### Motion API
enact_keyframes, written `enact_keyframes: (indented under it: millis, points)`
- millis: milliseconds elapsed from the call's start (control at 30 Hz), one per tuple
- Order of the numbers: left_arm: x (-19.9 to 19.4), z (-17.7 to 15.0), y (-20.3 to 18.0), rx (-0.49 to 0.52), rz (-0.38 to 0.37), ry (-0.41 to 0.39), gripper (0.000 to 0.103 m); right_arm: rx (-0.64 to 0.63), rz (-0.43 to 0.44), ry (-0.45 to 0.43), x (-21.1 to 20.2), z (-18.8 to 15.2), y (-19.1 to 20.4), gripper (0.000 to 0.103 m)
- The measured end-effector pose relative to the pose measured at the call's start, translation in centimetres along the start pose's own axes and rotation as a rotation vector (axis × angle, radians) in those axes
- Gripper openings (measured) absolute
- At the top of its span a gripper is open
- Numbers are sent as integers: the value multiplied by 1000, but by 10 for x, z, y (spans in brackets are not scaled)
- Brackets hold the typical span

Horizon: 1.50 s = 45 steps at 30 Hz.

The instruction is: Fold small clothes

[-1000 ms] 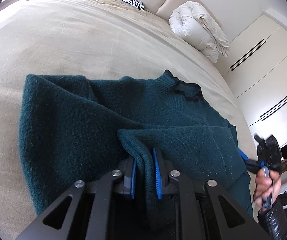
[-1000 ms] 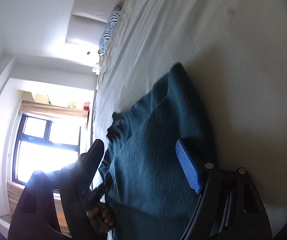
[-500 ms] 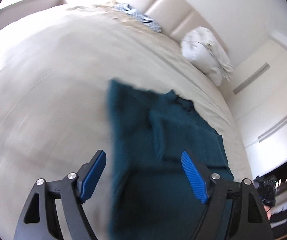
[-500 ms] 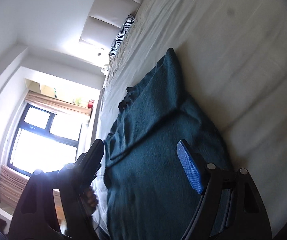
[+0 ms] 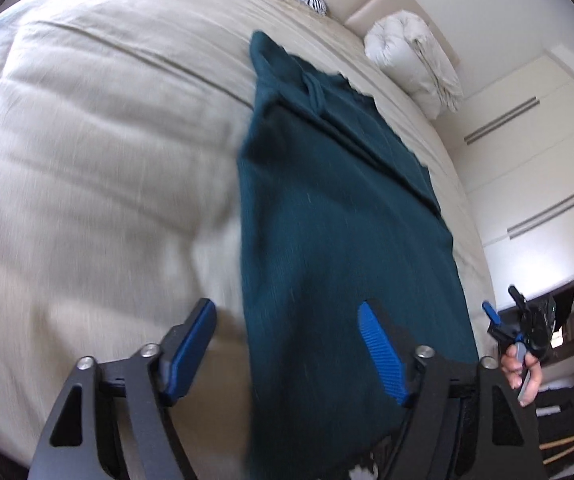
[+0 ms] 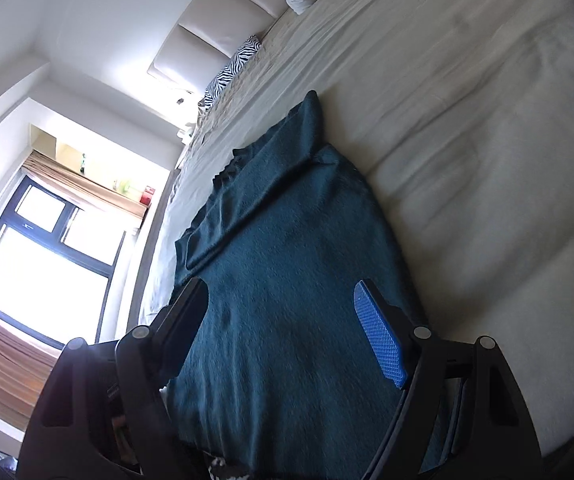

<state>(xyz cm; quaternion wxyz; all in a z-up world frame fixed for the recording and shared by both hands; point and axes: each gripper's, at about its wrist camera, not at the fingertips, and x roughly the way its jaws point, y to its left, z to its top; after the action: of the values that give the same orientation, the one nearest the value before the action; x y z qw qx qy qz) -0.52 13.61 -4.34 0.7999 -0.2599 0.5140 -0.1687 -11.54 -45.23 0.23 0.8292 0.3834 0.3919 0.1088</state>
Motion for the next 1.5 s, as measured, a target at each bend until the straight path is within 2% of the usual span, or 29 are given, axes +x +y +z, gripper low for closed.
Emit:
enact_keyframes:
  millis: [67,300,433,600,800,867,1033,1267,1433,1500]
  points:
    - [-1,-12,-1,11,2,37,65,-4,-14,-4,-12,-8,-5,76]
    - [-4,-49,2,9,9,89,64,16,-59,6,-38,-30,-29,74]
    - [1,-52,0,6,11,117,62,-7,-87,33,-43,-40,-32,74]
    - [5,-53,-4,15,27,135,54,-26,-122,60,-44,-43,-29,74]
    - [6,-66,-2,21,15,168,52,-30,-162,82,-53,-46,-35,74]
    - [6,-68,2,8,12,169,48,-28,-179,93,-55,-47,-37,74]
    - [4,-69,5,0,16,176,39,-35,-216,126,-59,-49,-43,69]
    - [6,-74,4,1,19,193,39,-39,-239,184,-59,-51,-48,62]
    - [6,-78,3,-2,13,206,39,-56,-250,247,-52,-55,-45,51]
    - [7,-78,6,-12,13,206,35,-55,-252,260,-52,-55,-45,50]
